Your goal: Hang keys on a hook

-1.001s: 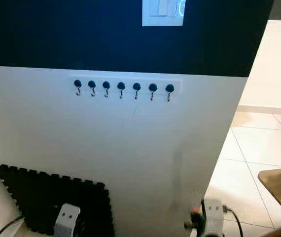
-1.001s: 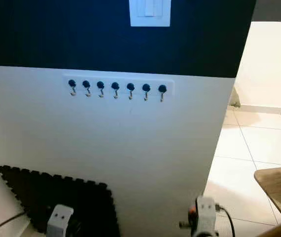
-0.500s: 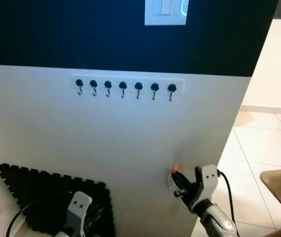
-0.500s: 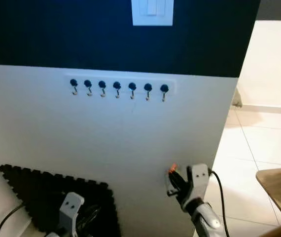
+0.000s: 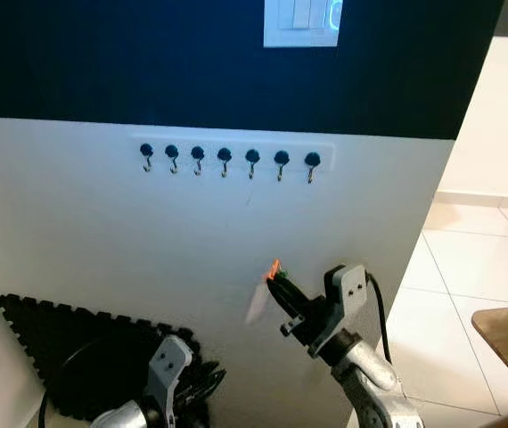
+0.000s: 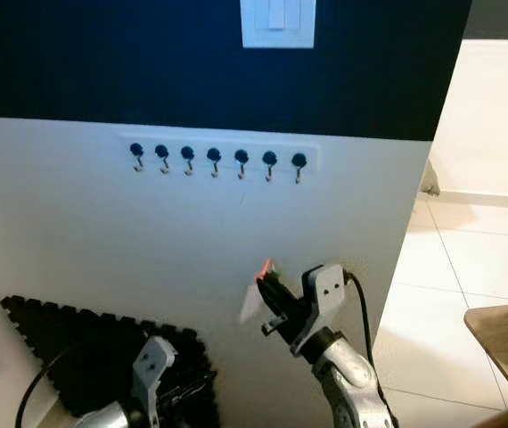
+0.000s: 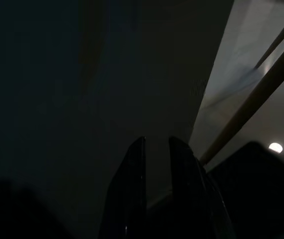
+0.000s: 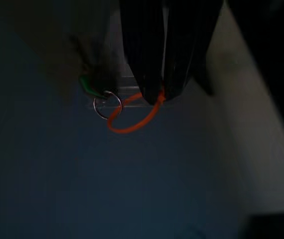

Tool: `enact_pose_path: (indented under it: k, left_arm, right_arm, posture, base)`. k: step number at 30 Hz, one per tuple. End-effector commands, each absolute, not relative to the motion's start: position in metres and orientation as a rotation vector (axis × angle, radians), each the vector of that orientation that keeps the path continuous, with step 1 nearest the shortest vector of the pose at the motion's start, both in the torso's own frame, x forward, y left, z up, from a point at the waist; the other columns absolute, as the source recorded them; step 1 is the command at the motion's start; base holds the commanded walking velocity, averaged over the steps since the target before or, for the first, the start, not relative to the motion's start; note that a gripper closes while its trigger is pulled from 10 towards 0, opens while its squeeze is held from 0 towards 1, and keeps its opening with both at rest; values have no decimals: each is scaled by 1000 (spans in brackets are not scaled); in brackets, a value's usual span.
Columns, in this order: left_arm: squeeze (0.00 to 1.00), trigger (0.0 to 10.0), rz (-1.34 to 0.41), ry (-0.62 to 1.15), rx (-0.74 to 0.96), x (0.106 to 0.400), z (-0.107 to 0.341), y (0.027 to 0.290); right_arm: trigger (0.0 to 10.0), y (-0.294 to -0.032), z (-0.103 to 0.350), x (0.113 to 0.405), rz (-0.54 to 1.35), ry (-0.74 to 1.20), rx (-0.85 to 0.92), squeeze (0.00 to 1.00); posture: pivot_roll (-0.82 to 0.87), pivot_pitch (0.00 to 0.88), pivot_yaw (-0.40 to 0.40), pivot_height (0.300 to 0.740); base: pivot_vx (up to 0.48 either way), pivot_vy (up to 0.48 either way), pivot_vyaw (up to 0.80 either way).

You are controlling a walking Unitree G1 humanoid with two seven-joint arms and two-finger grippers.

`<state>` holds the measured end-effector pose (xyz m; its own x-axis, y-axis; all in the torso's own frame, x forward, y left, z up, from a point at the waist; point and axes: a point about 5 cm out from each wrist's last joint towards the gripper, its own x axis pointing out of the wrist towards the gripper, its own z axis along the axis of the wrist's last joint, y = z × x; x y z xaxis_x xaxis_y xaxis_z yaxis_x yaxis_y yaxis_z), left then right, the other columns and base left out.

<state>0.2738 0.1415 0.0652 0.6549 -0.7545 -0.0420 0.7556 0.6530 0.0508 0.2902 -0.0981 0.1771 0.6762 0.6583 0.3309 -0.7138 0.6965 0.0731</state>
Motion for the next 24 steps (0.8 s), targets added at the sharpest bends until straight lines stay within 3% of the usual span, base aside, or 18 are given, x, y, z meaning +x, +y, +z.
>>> enact_pose_path:
  k: [1, 13, 17, 24]
  left_arm:
    - [0, 10000, -870, 3, 23, 276, 71, 137]
    - [0, 10000, -807, -96, -148, 286, 101, 143]
    - [0, 10000, -802, -156, -291, 289, 122, 147]
    - [0, 10000, -832, -187, -393, 285, 140, 158]
  right_arm:
    - [10000, -93, 189, 281, 871, -313, 227, 0]
    - [10000, -114, 238, 267, 960, -498, 311, 0]
    - [10000, -124, 252, 268, 936, -557, 312, 0]
    - [10000, -131, 256, 270, 925, -554, 313, 0]
  posture:
    - [18, 44, 35, 740]
    - [12, 55, 30, 740]
    - [13, 54, 22, 740]
    - [12, 54, 19, 740]
  base:
    - [0, 0, 0]
    - [0, 0, 0]
    - [0, 0, 0]
    - [0, 0, 0]
